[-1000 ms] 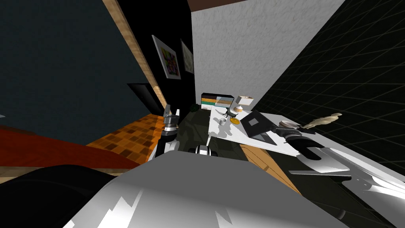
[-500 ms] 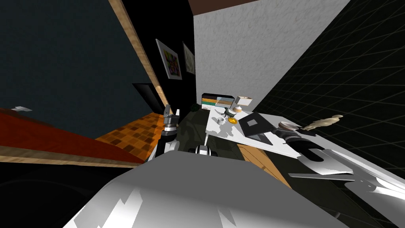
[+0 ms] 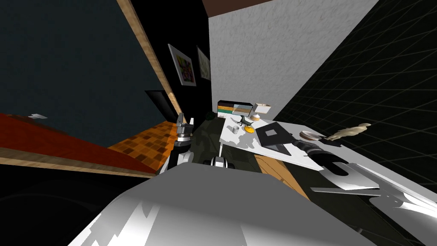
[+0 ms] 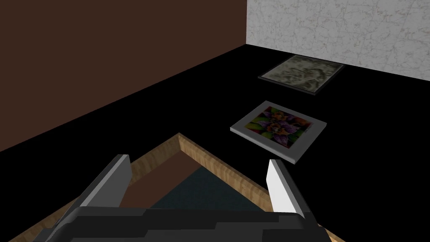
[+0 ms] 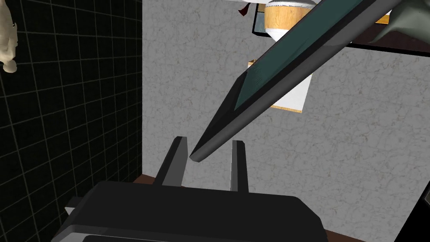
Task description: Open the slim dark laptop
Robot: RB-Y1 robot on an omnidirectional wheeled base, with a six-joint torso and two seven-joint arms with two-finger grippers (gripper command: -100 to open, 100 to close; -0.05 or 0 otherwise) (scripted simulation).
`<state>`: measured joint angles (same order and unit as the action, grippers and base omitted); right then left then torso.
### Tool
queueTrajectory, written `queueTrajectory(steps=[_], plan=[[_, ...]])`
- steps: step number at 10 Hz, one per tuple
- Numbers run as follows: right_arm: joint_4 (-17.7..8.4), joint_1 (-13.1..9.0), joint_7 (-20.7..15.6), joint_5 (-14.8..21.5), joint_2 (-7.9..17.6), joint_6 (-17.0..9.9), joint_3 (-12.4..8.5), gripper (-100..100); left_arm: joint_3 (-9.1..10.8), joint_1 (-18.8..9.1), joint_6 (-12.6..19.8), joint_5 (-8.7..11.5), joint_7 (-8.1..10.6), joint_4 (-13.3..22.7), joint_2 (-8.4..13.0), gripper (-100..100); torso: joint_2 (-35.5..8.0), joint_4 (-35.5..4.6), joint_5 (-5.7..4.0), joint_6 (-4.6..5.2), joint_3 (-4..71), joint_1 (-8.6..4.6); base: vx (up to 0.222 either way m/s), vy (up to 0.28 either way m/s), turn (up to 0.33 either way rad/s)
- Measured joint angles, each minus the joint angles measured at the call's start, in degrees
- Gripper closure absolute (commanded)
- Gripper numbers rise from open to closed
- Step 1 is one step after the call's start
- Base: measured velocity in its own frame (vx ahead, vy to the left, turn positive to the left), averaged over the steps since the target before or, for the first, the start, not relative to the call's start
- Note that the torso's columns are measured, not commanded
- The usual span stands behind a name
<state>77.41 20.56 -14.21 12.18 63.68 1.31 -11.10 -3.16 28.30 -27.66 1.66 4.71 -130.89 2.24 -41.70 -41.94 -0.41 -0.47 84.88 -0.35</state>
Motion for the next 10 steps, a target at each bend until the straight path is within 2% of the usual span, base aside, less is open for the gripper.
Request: queueTrajectory(steps=[1,4,5,7,8,10], plan=[[-1.5,-0.7,1.0,-0.8,-0.9,1.0,0.7,100,0.0,0.0,0.0,0.0,0.0,0.0,0.0,0,0.0,0.0,-0.13,-0.03,0.0,-0.21,-0.086,-0.138,0.101],[-1.7,-0.8,4.2,-3.4,-2.6,1.3,2.0,100,0.0,0.0,0.0,0.0,0.0,0.0,0.0,0,0.2,0.1,-0.14,-0.06,0.1,0.08,-0.05,-0.129,0.074],[-3.4,-2.1,5.1,-4.1,-3.4,2.1,3.2,100,0.0,0.0,0.0,0.0,0.0,0.0,0.0,0,0.3,0.1,-0.15,-0.14,0.1,0.02,-0.069,-0.167,0.119],[-4.3,-1.8,7.6,-6.3,-5.5,3.4,4.1,100,0.01,0.0,0.0,0.0,0.0,0.0,0.0,0,0.3,0.1,-0.23,-0.19,0.1,-0.09,-0.046,-0.12,0.055],[-4.3,-1.8,8.0,-6.4,-5.6,3.5,4.2,-100,0.0,0.0,0.0,0.0,0.0,0.0,0.0,0,0.2,0.0,0.14,0.09,0.1,0.29,-0.012,-0.004,-0.047],[-3.2,-1.0,9.0,-7.4,-3.4,3.0,4.2,-100,-0.01,0.0,0.0,0.0,0.0,0.0,0.0,0,-0.4,-0.3,0.5,0.43,-0.2,0.64,0.018,0.014,-0.038]])
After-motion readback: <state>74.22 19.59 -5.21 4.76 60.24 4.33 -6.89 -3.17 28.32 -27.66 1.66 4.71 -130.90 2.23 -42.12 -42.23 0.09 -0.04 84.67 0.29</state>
